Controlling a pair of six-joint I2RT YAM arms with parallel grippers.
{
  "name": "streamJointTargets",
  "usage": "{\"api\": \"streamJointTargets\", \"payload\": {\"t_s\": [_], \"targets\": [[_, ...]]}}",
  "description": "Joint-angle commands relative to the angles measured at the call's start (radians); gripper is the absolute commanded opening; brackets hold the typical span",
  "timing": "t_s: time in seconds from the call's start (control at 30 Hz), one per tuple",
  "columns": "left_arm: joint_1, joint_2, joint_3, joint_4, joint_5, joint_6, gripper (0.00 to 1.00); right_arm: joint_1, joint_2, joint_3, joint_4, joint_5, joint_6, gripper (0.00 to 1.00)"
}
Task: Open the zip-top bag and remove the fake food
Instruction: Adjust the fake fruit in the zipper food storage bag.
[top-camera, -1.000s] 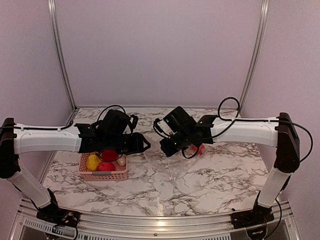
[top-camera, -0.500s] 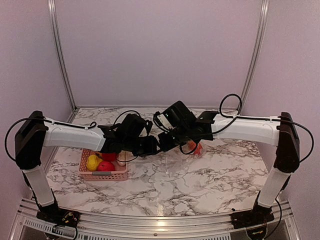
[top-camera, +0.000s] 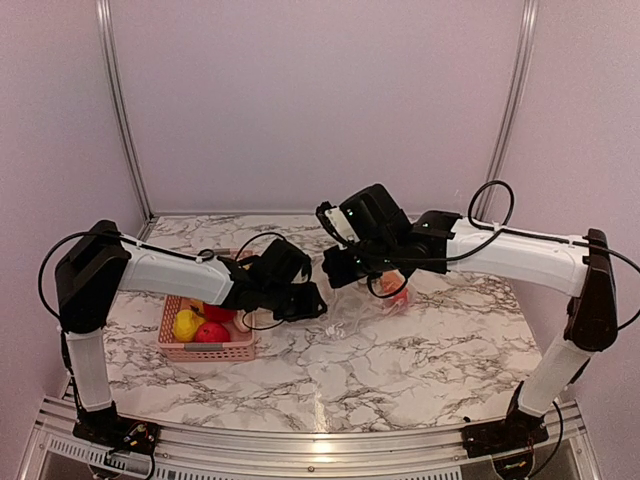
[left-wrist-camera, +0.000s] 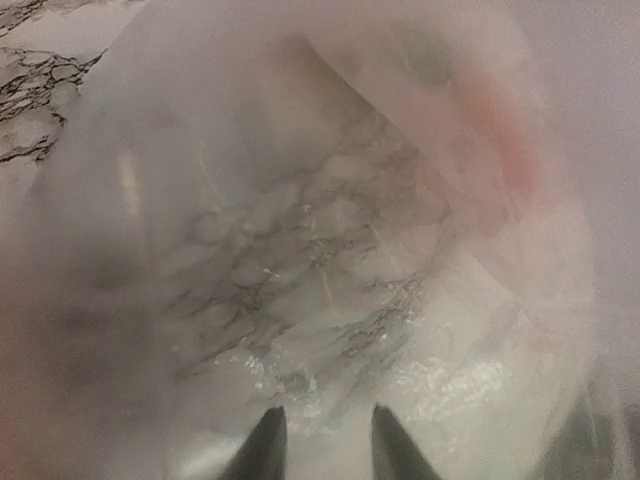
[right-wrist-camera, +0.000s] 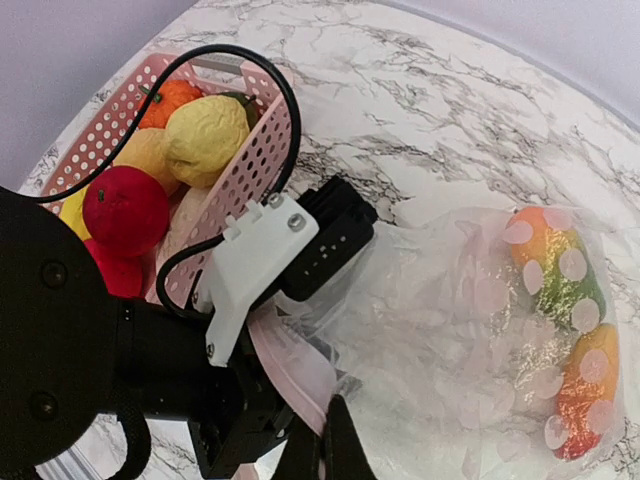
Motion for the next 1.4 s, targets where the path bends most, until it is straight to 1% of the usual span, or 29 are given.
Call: {"api": "streamJointTargets", "payload": {"t_s": [0.0,0.07,0.13,0.23,0.27,0.3,0.37,0.43,0.5,0.6,0.73,0.83,1.1,1.27,1.37], "targets": [[-0.001,0.028,0.034,-0.04,-0.02,-0.005,0.3,0.007,-0.033,0.031,0.027,-0.007,0.006,0.0],[0.0,0.029,0.042,-0.046,-0.023,-0.003,0.3,0.007,-0.033,0.017,0.038,-0.028,0.007,0.06],[0.0,0.031,0.049,-0.056,-0.025,-0.002,0.3,0.006,-0.033,0.006,0.046,-0.042,0.01,0.16],[-0.001,0.036,0.053,-0.063,-0.026,0.002,0.3,-0.007,-0.044,-0.007,0.053,-0.074,0.012,0.33],[-0.001,0.037,0.054,-0.065,-0.025,0.003,0.3,-0.013,-0.049,-0.014,0.056,-0.081,0.012,0.41],[-0.001,0.039,0.055,-0.068,-0.025,0.003,0.3,-0.019,-0.057,-0.018,0.057,-0.085,0.013,0.46],[0.0,0.04,0.055,-0.069,-0.026,0.004,0.3,-0.04,-0.077,-0.04,0.063,-0.094,0.012,0.55],[0.0,0.041,0.056,-0.071,-0.027,0.004,0.3,-0.085,-0.1,-0.066,0.069,-0.103,0.022,0.59],[-0.001,0.039,0.054,-0.073,-0.029,0.006,0.3,-0.135,-0.124,-0.104,0.082,-0.14,0.029,0.61],[0.001,0.039,0.054,-0.073,-0.032,0.01,0.3,-0.211,-0.137,-0.15,0.093,-0.141,0.03,0.61],[0.0,0.039,0.053,-0.075,-0.03,0.013,0.3,-0.311,-0.14,-0.216,0.134,-0.159,0.03,0.59],[-0.001,0.038,0.053,-0.079,-0.028,0.016,0.3,-0.39,-0.127,-0.265,0.178,-0.195,0.029,0.58],[0.0,0.038,0.054,-0.086,-0.023,0.024,0.3,-0.55,-0.05,-0.329,0.289,-0.297,0.019,0.56],[-0.001,0.038,0.057,-0.091,-0.021,0.026,0.3,-0.601,-0.007,-0.374,0.335,-0.333,0.014,0.53],[-0.001,0.038,0.06,-0.093,-0.022,0.029,0.3,-0.611,0.012,-0.393,0.355,-0.338,0.016,0.5]]}}
